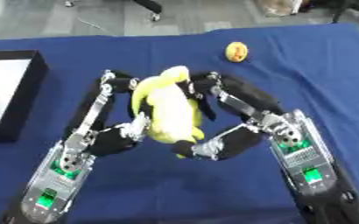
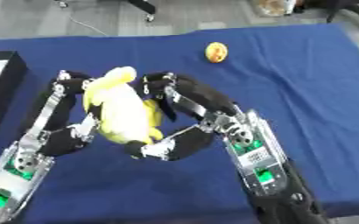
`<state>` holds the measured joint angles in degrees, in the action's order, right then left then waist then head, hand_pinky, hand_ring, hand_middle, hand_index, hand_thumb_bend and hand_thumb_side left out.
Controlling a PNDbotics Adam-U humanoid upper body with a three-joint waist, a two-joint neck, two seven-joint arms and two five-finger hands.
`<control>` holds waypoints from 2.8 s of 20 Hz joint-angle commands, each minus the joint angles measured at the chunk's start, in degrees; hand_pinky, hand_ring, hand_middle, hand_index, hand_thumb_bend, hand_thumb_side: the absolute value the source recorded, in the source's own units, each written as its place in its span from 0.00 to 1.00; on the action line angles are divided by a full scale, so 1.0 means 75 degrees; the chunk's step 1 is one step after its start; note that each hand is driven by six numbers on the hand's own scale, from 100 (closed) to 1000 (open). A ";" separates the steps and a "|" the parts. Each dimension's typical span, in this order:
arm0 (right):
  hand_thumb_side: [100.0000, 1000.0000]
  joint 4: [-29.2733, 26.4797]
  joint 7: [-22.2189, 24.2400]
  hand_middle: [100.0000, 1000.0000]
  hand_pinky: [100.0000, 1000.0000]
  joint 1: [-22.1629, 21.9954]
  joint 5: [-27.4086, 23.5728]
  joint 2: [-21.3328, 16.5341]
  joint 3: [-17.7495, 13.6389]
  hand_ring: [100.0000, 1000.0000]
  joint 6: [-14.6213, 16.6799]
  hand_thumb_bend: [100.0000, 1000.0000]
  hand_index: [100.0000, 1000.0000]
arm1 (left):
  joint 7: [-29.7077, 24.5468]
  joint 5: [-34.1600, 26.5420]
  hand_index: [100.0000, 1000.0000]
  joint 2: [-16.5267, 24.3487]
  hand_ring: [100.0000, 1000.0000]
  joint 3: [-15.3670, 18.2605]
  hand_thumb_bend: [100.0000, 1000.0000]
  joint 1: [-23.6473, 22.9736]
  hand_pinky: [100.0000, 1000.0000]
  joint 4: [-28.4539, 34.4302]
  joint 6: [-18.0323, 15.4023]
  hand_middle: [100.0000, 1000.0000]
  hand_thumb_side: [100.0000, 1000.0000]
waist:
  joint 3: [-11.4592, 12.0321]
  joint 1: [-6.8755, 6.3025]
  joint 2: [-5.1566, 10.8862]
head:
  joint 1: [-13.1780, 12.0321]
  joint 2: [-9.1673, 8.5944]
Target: Pick up the objects with one hand, pass them to the other hand, and then place them into the box on the other side of the table.
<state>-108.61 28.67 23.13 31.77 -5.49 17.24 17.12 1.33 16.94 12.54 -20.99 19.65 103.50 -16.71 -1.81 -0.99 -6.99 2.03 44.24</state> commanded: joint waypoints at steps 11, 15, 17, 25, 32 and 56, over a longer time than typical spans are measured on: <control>0.54 -0.0580 -0.0592 0.64 0.59 -0.0109 0.0183 -0.0034 -0.0578 0.17 -0.0178 0.41 0.81 | 0.0534 0.0293 0.34 0.0388 0.10 0.0718 0.00 -0.0189 0.28 0.0348 0.0148 0.10 0.45 | -0.0042 -0.0058 0.0131 | -0.0765 -0.0016; 0.54 -0.0626 -0.0810 0.64 0.59 -0.0186 0.0247 -0.0038 -0.0726 0.17 -0.0268 0.40 0.81 | 0.0836 0.0488 0.34 0.0616 0.10 0.1067 0.00 -0.0275 0.28 0.0443 0.0302 0.10 0.37 | -0.0036 -0.0094 0.0171 | -0.1335 -0.0016; 0.53 -0.0618 -0.0894 0.63 0.59 -0.0234 0.0270 -0.0052 -0.0770 0.17 -0.0307 0.40 0.80 | 0.1043 0.0609 0.34 0.0877 0.11 0.1358 0.00 -0.0291 0.28 0.0504 0.0438 0.10 0.31 | -0.0028 -0.0122 0.0204 | -0.1750 -0.0016; 0.52 -0.0516 -0.0894 0.63 0.59 -0.0374 0.0306 -0.0083 -0.0744 0.17 -0.0302 0.39 0.80 | 0.1744 0.1210 0.34 0.2062 0.11 0.2364 0.00 -0.0099 0.29 0.0107 0.1181 0.10 0.04 | 0.0006 -0.0215 0.0305 | -0.2727 -0.0191; 0.52 -0.0444 -0.0770 0.63 0.60 -0.0421 0.0275 -0.0091 -0.0681 0.17 -0.0258 0.38 0.80 | 0.1899 0.1813 0.33 0.3244 0.11 0.2821 0.00 0.0433 0.29 -0.1188 0.2052 0.10 0.00 | -0.0028 -0.0225 0.0357 | -0.2932 -0.0423; 0.53 -0.0397 -0.0608 0.63 0.60 -0.0435 0.0208 -0.0135 -0.0591 0.17 -0.0215 0.36 0.80 | 0.1511 0.4828 0.38 0.3945 0.28 0.2741 0.41 0.2326 0.40 -0.6431 0.5276 0.27 0.00 | -0.0218 -0.0207 0.0391 | -0.2855 -0.0386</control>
<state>-110.93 23.94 19.17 33.66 -5.98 12.76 15.39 12.52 51.78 41.02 -0.45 35.91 56.54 21.55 -3.50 -2.49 -4.85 -19.32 41.66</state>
